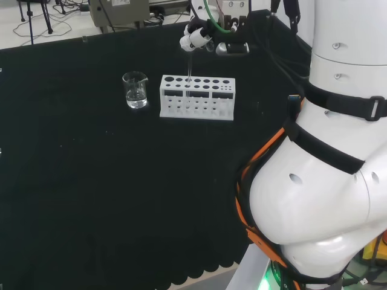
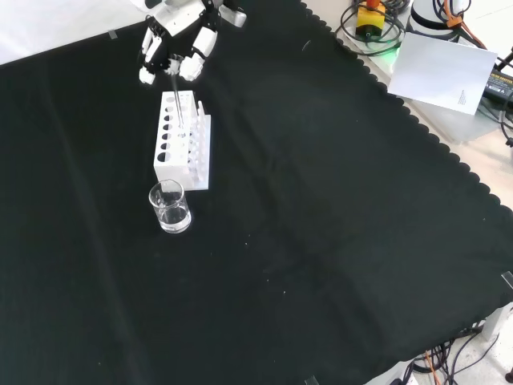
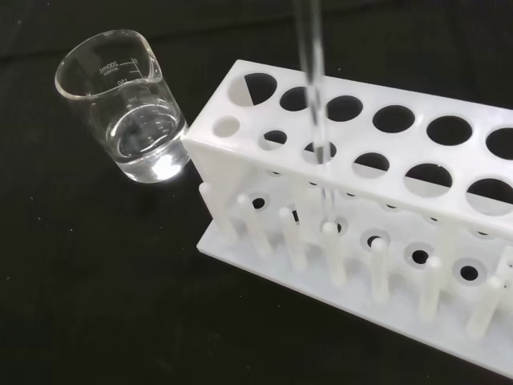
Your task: Take the glass rod from the white test tube rack.
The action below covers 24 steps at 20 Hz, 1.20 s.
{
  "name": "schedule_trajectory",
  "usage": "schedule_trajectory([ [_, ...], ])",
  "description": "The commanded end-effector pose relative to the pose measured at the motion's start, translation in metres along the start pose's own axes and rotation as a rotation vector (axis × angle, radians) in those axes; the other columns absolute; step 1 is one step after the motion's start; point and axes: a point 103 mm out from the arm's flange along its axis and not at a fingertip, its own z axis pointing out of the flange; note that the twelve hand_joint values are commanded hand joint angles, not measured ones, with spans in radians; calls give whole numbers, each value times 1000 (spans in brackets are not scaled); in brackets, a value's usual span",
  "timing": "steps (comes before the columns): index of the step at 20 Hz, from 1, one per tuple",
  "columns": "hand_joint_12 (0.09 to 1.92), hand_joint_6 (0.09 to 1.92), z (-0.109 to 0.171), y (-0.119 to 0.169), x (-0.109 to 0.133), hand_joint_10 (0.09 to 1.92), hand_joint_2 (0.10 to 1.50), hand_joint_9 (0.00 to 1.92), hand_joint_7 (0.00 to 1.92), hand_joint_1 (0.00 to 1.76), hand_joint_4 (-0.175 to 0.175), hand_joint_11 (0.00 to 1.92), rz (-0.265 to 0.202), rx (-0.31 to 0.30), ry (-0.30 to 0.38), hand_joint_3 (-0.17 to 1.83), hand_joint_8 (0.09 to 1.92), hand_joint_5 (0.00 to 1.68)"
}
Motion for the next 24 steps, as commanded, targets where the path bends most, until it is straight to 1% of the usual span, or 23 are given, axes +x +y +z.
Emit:
schedule_trajectory([
  [1, 1350, 142, 3, 2, 2, 1266, 1239, 1152, 980, 598, -175, 636, 0, 4, -12, -175, 1351, 465],
  [5, 1348, 161, 5, 5, 2, 1281, 1239, 1177, 1009, 610, -175, 645, 4, 16, -12, -175, 1372, 484],
  [11, 1336, 433, 11, 12, 2, 1288, 1239, 1196, 1031, 622, -175, 668, -8, 32, -12, -175, 1379, 394],
  [14, 1337, 499, 13, 13, 6, 1286, 1239, 1207, 1045, 626, -175, 673, -12, 35, -24, -175, 1377, 381],
  [18, 1330, 590, 14, 13, 16, 1271, 1236, 1259, 1079, 645, -175, 689, -31, 32, -45, -175, 1359, 399],
  [21, 1313, 677, 14, 13, 21, 1270, 1228, 1330, 1119, 693, -175, 723, -42, 8, -55, -175, 1341, 448],
  [22, 1300, 717, 12, 13, 21, 1265, 1224, 1365, 1147, 723, -175, 752, -42, 2, -64, -175, 1325, 486],
  [24, 1266, 781, 12, 13, 23, 1231, 1214, 1441, 1208, 800, -175, 833, -44, -30, -81, -175, 1286, 577],
])
